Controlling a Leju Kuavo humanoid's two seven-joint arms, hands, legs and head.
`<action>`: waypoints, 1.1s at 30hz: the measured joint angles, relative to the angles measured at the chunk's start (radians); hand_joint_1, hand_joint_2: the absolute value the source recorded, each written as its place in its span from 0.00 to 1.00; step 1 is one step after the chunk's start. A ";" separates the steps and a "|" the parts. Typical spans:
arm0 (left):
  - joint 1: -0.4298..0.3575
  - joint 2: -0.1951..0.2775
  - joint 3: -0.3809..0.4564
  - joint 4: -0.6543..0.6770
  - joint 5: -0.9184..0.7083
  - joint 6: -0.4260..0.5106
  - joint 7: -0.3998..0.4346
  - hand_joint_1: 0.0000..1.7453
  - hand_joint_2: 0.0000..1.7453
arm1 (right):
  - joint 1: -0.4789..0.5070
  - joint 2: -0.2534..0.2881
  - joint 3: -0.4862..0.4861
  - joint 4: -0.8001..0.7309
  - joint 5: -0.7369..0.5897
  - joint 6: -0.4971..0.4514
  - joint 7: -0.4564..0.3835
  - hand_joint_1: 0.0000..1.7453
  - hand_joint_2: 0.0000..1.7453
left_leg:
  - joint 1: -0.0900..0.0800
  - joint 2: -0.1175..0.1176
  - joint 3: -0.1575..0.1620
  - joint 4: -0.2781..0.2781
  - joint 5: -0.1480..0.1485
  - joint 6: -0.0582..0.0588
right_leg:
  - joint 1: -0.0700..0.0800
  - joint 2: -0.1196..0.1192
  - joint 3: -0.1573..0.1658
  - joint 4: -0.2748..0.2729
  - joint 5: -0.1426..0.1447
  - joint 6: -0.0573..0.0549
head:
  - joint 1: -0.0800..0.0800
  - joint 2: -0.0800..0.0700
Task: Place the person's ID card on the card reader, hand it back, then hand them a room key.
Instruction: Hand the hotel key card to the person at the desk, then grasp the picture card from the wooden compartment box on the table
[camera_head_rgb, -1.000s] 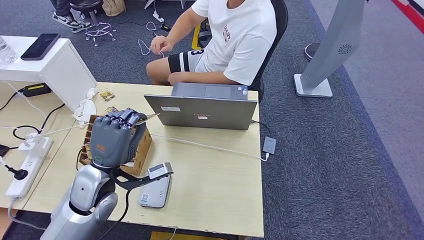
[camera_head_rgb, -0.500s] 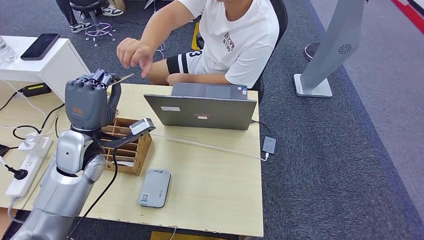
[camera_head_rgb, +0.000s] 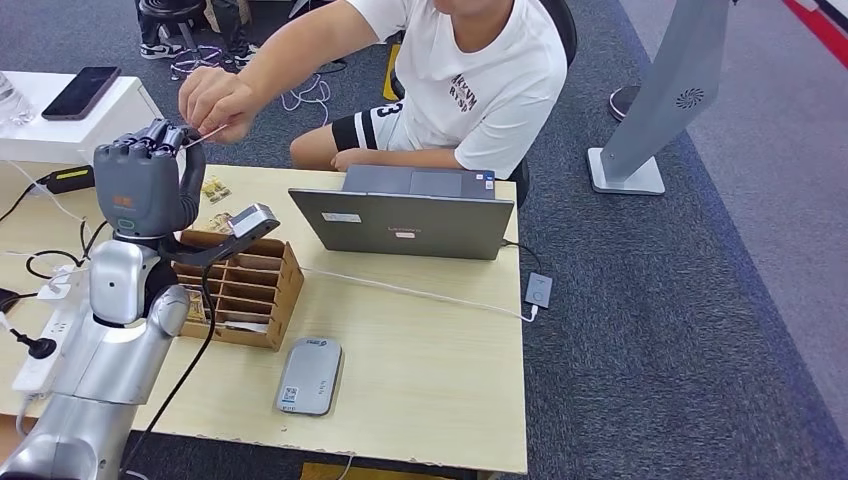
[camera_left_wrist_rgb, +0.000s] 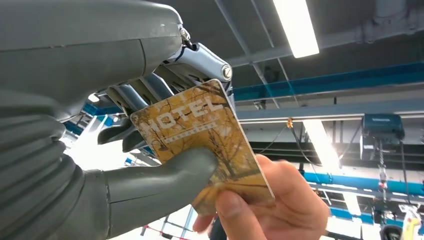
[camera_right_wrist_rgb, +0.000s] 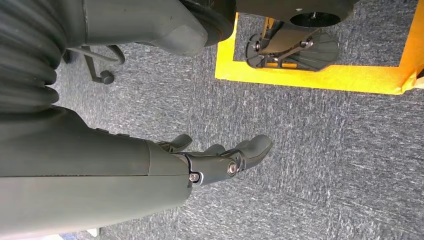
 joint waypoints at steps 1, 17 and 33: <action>-0.004 0.004 0.010 0.019 0.002 0.007 -0.001 1.00 1.00 | 0.000 0.000 0.001 0.000 0.004 0.000 0.003 0.00 1.00 | 0.000 0.000 0.000 0.000 0.000 0.000 | 0.000 0.000 0.000 0.000 0.000 0.000 | 0.000 0.000; 0.042 0.011 0.055 0.071 0.025 0.047 -0.014 0.00 1.00 | 0.000 0.000 0.004 0.000 0.012 -0.003 0.007 0.00 1.00 | 0.000 0.001 0.000 0.000 0.000 0.000 | 0.000 0.000 0.000 0.000 0.000 0.000 | 0.000 0.000; 0.247 -0.031 0.047 -0.142 0.060 0.011 -0.064 0.00 1.00 | 0.004 0.000 0.003 0.000 -0.005 -0.025 0.010 0.00 1.00 | 0.000 0.002 0.000 0.000 0.000 0.000 | 0.000 0.001 -0.001 0.000 0.000 -0.001 | 0.000 0.000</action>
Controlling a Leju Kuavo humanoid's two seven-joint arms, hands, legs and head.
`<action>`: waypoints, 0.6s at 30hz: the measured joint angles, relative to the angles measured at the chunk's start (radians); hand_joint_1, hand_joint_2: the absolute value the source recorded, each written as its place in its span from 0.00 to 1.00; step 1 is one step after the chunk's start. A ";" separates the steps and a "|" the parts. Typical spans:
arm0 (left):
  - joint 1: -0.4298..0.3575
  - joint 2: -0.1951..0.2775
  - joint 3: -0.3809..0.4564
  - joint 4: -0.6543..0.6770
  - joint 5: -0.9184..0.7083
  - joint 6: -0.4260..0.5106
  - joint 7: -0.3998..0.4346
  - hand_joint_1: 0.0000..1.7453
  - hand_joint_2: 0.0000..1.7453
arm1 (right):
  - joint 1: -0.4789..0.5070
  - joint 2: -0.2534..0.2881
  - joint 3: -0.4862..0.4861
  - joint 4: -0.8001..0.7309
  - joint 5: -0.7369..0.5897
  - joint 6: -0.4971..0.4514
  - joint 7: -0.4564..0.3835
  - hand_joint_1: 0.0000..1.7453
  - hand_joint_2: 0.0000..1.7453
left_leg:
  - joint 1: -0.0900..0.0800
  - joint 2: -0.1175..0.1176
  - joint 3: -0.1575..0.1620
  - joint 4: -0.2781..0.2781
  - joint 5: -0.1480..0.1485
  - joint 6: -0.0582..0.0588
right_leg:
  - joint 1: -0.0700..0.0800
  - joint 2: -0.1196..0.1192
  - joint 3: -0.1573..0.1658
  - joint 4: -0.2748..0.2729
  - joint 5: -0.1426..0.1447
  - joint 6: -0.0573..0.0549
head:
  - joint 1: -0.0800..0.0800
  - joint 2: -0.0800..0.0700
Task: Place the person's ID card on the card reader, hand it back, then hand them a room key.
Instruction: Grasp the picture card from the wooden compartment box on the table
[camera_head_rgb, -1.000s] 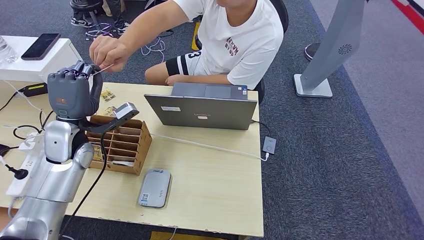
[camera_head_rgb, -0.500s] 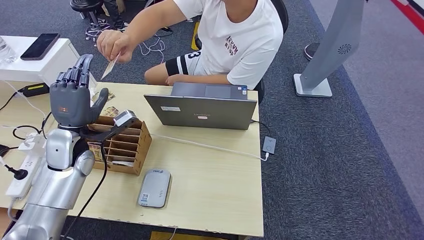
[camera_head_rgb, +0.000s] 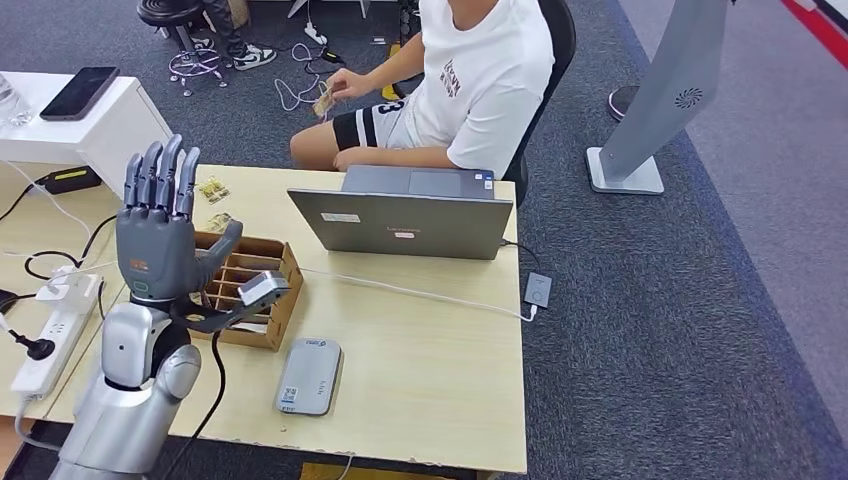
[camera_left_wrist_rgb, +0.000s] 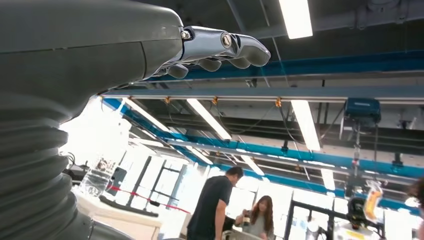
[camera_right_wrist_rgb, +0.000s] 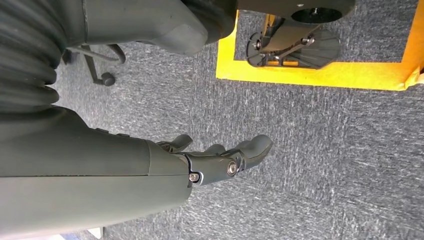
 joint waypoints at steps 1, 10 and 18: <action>0.028 0.000 -0.004 -0.023 -0.006 -0.024 0.003 0.00 1.00 | 0.002 0.000 -0.001 0.000 -0.006 -0.003 -0.001 0.00 1.00 | 0.000 0.000 0.000 0.000 0.000 0.000 | 0.000 0.000 0.000 0.000 0.000 0.000 | 0.000 0.000; 0.206 0.047 -0.044 -0.177 -0.031 -0.275 0.069 0.00 1.00 | 0.015 0.001 -0.011 0.001 -0.029 -0.025 -0.001 0.00 1.00 | 0.000 0.001 -0.001 0.000 -0.001 0.000 | 0.000 0.001 -0.002 0.000 -0.001 0.001 | 0.000 0.000; 0.331 0.181 -0.068 -0.228 -0.028 -0.486 0.095 0.00 1.00 | 0.023 0.005 -0.033 0.004 -0.040 -0.030 -0.008 0.00 1.00 | 0.000 0.001 -0.002 -0.001 0.000 0.000 | 0.000 0.001 -0.002 0.000 -0.001 0.000 | 0.000 0.000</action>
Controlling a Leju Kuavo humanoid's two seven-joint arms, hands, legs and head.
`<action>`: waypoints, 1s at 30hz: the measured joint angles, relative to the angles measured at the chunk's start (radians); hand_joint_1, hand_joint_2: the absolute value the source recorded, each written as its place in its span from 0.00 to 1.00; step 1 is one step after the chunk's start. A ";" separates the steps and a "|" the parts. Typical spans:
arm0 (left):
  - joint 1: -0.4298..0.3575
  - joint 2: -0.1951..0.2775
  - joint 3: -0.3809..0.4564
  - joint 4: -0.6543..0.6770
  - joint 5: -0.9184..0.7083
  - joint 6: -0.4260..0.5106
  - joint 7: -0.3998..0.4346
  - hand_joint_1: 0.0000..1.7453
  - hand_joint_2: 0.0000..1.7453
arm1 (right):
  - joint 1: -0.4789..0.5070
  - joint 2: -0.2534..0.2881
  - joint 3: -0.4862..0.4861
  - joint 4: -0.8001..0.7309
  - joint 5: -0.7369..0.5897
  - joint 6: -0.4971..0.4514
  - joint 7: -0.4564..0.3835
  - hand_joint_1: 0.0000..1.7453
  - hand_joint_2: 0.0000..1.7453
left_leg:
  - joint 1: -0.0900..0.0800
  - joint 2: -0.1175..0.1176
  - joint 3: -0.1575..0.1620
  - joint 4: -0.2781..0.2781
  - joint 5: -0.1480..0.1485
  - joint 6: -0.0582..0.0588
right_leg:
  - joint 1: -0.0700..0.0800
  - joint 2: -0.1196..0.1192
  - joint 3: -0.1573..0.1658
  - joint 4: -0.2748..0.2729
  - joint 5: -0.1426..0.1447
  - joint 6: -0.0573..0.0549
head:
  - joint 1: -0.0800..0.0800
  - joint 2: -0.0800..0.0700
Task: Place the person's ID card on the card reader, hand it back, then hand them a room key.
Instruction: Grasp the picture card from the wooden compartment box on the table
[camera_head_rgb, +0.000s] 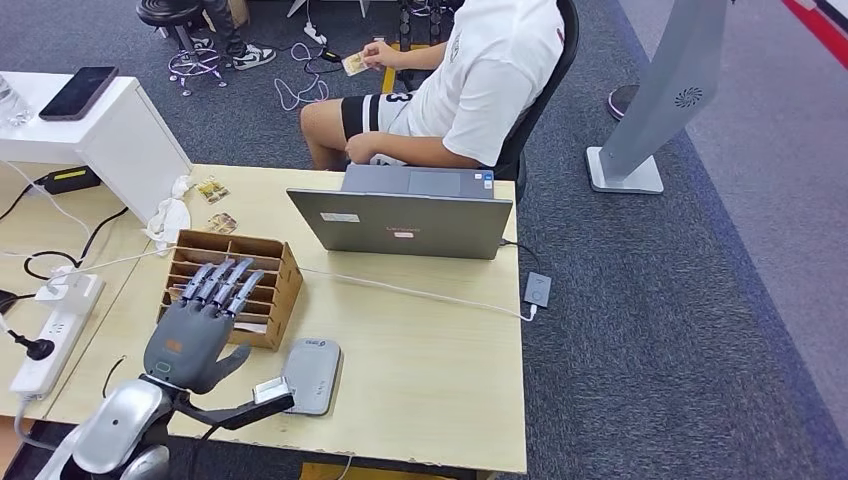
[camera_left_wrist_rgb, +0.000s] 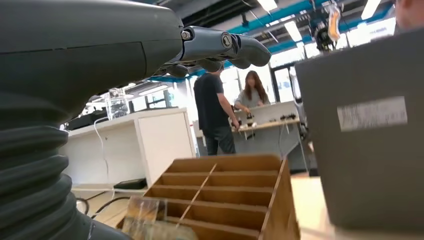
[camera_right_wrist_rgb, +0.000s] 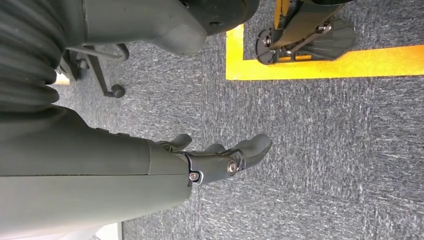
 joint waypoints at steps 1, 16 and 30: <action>0.010 0.013 -0.002 -0.001 0.001 -0.013 0.001 0.00 1.00 | 0.000 0.000 -0.001 0.000 0.001 0.000 0.000 0.00 1.00 | 0.000 0.000 0.000 0.000 0.000 0.000 | 0.000 0.000 0.000 0.000 0.000 0.000 | 0.000 0.000; 0.047 0.080 -0.007 0.004 0.026 -0.093 0.063 0.00 1.00 | 0.000 0.004 -0.001 0.001 0.012 -0.004 0.010 0.00 1.00 | 0.000 -0.001 0.000 0.000 0.000 0.000 | 0.000 -0.001 0.001 0.000 0.000 0.000 | 0.000 0.000; 0.033 0.091 -0.001 0.039 0.056 -0.121 0.095 0.00 1.00 | -0.002 0.002 -0.001 0.001 0.039 0.022 0.010 0.00 1.00 | 0.000 -0.001 0.000 0.000 0.000 0.000 | 0.000 -0.001 0.001 0.000 0.000 0.000 | 0.000 0.000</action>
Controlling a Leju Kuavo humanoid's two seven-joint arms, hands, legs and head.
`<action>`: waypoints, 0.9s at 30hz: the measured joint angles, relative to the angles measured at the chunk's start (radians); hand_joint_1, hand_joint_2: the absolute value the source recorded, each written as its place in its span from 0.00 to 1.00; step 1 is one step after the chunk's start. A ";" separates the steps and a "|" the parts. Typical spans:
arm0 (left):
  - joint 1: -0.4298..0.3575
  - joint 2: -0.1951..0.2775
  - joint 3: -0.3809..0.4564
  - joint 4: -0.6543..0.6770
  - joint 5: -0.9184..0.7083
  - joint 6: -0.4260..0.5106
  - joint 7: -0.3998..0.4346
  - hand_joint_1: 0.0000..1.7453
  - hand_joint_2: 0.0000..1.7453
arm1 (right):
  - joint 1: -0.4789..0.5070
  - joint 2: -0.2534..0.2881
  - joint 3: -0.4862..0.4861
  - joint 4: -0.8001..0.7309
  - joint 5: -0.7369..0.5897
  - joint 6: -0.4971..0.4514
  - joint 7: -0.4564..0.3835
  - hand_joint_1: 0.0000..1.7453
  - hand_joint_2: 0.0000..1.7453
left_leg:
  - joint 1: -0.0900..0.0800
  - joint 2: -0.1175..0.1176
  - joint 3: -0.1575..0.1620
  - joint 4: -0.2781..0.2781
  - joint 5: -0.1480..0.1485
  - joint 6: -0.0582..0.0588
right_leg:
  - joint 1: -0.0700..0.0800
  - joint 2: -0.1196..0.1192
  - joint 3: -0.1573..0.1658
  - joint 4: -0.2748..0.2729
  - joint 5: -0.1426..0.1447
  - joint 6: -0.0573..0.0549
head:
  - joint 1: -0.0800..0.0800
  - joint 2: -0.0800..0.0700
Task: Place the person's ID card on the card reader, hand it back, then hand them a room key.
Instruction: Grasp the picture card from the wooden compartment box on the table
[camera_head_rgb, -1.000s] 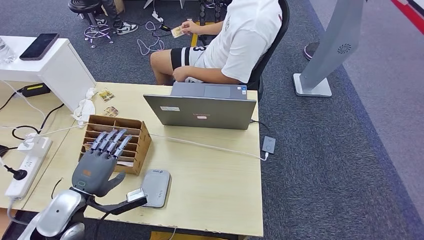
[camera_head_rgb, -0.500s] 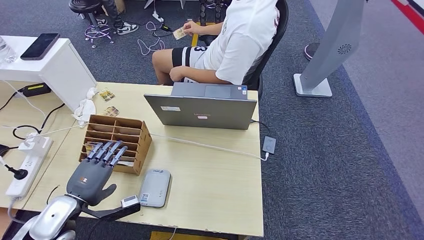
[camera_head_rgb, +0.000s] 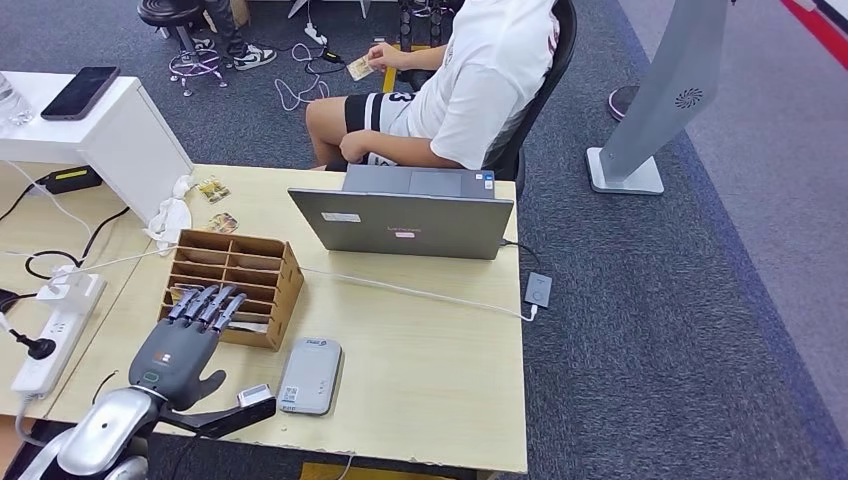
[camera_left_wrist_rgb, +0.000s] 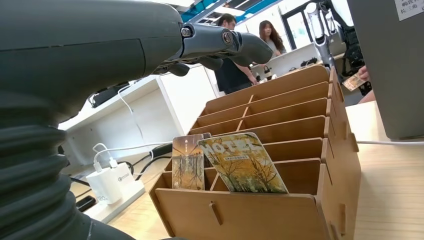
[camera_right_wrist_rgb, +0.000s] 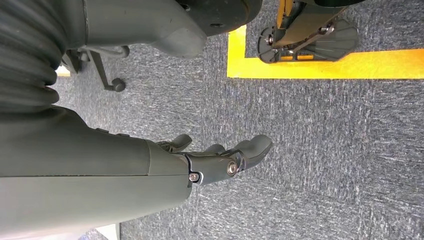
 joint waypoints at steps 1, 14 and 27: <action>-0.003 -0.001 0.000 0.003 0.000 -0.002 0.001 0.00 1.00 | 0.000 0.000 0.000 0.000 0.001 0.000 0.001 0.00 1.00 | 0.000 0.000 0.000 0.000 0.000 0.000 | 0.000 0.000 0.000 0.000 0.000 0.000 | 0.000 0.000; -0.099 -0.083 0.008 0.097 -0.052 0.041 0.043 0.00 1.00 | -0.005 0.000 0.000 0.000 0.019 0.006 0.006 0.00 1.00 | 0.000 0.000 0.000 0.000 0.000 0.000 | 0.000 0.000 0.000 0.000 0.000 0.000 | 0.000 0.000; -0.113 -0.111 0.010 0.133 -0.053 0.042 0.045 0.00 1.00 | -0.006 0.000 0.000 0.000 0.020 0.008 0.006 0.00 1.00 | 0.000 0.000 0.000 0.000 0.000 0.000 | 0.000 0.000 0.000 0.000 0.000 0.000 | 0.000 0.000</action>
